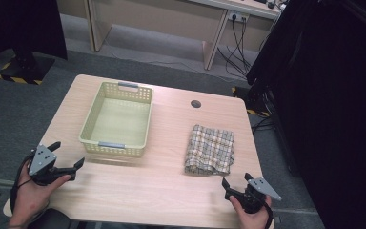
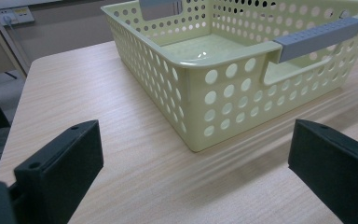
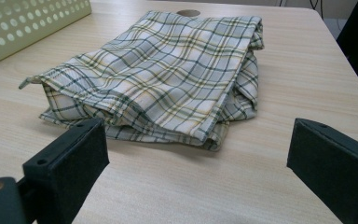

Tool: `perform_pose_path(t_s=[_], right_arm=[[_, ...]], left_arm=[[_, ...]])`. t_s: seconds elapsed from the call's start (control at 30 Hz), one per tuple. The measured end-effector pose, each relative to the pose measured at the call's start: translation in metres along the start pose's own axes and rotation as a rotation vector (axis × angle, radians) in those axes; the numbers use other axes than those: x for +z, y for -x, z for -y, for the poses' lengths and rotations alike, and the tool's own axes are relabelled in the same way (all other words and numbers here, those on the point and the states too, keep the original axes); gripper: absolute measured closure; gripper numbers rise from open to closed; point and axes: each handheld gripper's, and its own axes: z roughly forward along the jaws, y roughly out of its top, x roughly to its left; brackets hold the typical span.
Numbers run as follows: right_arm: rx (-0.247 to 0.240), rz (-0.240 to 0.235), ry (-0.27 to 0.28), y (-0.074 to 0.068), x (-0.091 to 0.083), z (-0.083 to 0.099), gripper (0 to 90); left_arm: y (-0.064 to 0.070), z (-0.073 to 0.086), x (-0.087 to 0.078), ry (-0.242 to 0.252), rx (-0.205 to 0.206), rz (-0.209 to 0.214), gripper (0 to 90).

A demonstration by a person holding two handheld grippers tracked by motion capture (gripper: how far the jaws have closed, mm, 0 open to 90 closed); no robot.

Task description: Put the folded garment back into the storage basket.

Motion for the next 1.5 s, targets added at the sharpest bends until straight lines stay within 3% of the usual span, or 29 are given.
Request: perform_pose_path(t_s=[0.33, 0.67, 1.13, 1.5], right_arm=[[-0.008, 0.003, -0.005, -0.003, 0.003, -0.005, 3.8], [-0.036, 0.000, -0.019, -0.005, 0.016, -0.025, 2.7], [-0.034, -0.009, -0.074, 0.002, 0.055, -0.050, 2.3], [-0.008, 0.006, -0.148, 0.020, 0.090, -0.060, 2.2]], left_arm=[[0.002, 0.000, 0.000, -0.004, 0.019, -0.001, 3.3], [0.002, 0.000, 0.001, -0.009, 0.025, -0.003, 3.8], [0.003, -0.001, 0.001, -0.014, 0.032, -0.001, 4.1], [0.003, -0.001, 0.002, -0.016, 0.033, -0.001, 4.2]])
